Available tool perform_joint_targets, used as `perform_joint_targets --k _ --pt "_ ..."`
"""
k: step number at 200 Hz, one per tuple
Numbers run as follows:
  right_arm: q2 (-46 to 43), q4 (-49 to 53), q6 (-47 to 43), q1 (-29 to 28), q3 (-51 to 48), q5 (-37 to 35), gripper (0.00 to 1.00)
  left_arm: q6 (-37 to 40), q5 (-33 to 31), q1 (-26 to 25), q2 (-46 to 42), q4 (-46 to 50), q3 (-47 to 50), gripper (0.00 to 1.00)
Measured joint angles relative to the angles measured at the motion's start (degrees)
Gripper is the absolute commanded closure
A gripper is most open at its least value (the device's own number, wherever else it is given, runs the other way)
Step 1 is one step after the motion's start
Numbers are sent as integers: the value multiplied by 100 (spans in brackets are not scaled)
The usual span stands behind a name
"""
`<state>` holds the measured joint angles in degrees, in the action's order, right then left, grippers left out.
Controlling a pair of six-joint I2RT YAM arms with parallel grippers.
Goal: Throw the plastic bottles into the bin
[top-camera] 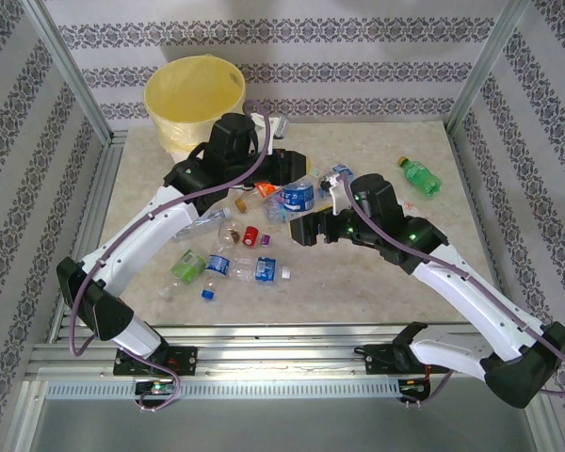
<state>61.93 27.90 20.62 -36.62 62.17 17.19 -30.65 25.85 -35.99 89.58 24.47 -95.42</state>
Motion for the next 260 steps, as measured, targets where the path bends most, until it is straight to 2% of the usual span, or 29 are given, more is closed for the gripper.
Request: perform_joint_targets --k 71,156,260 --pt "-7 -31 22 0 -11 -111 2 354 -525 90 -7 553 -269 100" --pt "4 -28 48 0 -15 -131 2 872 -1016 691 -81 1086 -1012 100" --pt "319 11 66 0 -22 -127 2 1484 -1399 1062 -85 1294 -1915 100"
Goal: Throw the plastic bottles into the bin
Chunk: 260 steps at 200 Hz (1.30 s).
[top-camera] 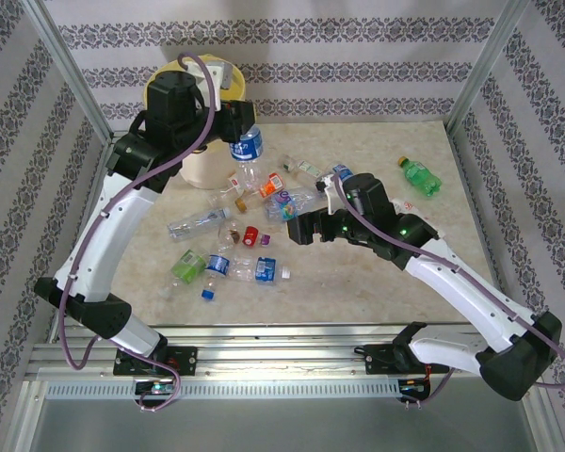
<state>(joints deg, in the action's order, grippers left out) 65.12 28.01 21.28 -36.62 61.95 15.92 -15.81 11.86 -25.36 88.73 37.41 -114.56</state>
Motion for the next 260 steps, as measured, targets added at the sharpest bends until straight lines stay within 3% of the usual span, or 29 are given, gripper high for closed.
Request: perform_joint_targets --k 208,260 --pt "470 48 -2 157 2 83 2 1309 -1349 258 -11 66 -1220 100" --pt "535 48 -4 203 17 133 2 1858 -1641 299 -192 -485 -1510 100"
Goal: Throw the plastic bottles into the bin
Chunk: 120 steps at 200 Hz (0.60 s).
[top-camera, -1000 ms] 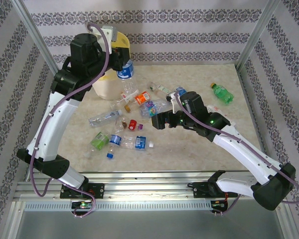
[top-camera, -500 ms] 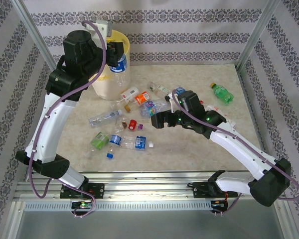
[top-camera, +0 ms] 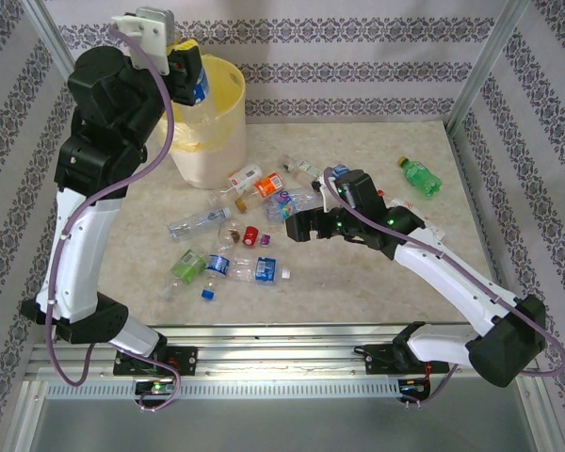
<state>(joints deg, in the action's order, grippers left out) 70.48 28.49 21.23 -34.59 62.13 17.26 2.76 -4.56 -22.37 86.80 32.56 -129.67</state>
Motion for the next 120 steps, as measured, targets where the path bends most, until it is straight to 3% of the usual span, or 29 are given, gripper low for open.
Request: perform_joint_targets --k 51,120 --pt "76 0 0 37 7 20 2 431 28 0 -367 -1226 282 100" --pt "111 9 -4 74 98 20 2 811 621 0 -706 -3373 1182 100"
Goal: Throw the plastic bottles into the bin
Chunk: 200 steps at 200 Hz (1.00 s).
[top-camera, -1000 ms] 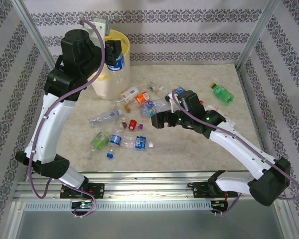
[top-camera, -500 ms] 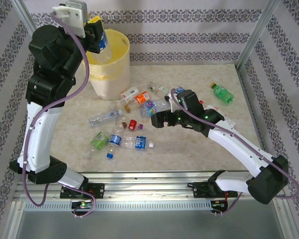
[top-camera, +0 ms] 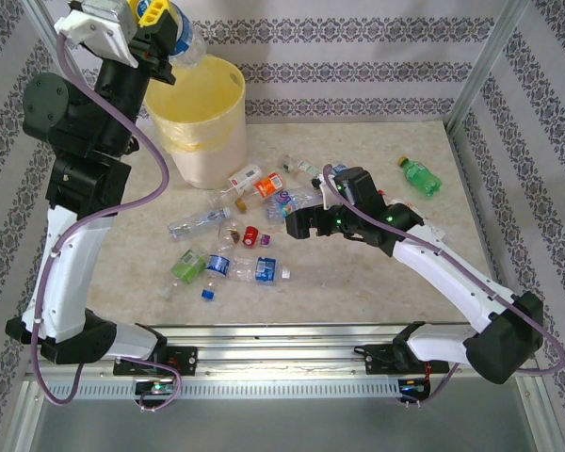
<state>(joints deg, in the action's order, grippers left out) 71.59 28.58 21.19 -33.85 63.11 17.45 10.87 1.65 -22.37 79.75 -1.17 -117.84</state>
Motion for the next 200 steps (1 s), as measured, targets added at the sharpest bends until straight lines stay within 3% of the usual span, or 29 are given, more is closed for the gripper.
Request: perform_joint_targets --k 75,154,176,200 --pt "177 13 -13 74 114 2 2 553 426 0 -9 -1733 588 100" --pt "289 31 -15 114 216 61 2 898 400 13 179 -2131 649 100" --pt "297 33 -13 114 216 66 2 846 385 212 389 -2135 651 100" --pt "297 33 -13 151 216 70 2 461 372 787 651 -2170 837 100"
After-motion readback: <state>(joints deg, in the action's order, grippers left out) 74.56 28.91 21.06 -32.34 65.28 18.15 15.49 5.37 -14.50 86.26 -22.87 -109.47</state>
